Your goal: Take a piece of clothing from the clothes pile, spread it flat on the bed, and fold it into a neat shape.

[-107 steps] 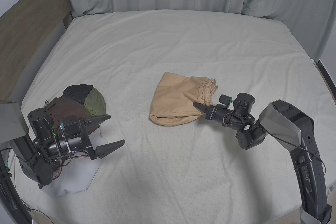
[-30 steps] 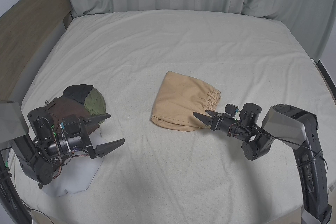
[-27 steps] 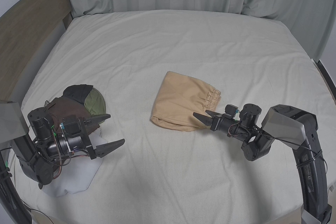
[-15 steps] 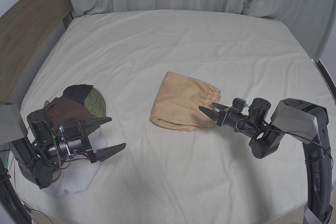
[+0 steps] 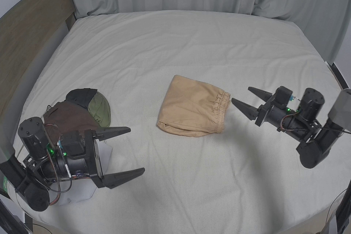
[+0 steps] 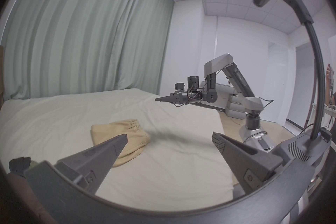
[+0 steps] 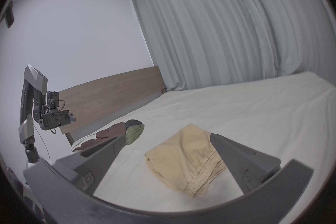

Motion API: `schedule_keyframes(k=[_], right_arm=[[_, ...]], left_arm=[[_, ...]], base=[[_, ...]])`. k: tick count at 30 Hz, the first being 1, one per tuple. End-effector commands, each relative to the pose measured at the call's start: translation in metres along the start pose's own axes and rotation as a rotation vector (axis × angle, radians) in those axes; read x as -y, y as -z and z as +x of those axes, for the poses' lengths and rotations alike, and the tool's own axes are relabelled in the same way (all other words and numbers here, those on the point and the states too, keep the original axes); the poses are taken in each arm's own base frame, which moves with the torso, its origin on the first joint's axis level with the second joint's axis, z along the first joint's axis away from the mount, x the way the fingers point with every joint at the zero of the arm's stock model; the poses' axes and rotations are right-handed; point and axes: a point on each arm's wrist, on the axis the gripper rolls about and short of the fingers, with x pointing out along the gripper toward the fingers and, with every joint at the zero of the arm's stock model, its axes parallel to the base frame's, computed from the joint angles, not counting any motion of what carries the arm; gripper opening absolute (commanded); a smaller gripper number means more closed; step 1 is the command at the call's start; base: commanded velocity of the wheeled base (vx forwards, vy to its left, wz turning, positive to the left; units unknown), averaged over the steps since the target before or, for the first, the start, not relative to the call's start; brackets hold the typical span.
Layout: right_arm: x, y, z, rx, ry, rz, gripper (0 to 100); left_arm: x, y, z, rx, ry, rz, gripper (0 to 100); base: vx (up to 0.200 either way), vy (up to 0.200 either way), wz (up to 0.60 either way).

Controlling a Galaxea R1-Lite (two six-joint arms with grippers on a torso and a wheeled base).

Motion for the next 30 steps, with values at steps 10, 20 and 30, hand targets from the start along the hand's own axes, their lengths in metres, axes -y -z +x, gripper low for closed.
schedule_keyframes(k=[10, 20, 30], right_arm=[[-0.095, -0.095, -0.187, 0.266, 0.127, -0.244, 100], [-0.153, -0.091, -0.271, 0.331, 0.200, -0.310, 100], [-0.192, -0.048, -0.322, 0.314, 0.229, -0.317, 100]], left_arm=[[0.095, -0.071, -0.069, 0.229, -0.050, 0.144, 100], [0.133, -0.074, -0.120, 0.245, -0.381, 0.088, 100], [0.173, -0.038, -0.155, 0.135, -0.490, 0.033, 100]], base=[[0.000, 0.000, 0.00], [0.000, 0.000, 0.00], [0.000, 0.000, 0.00]])
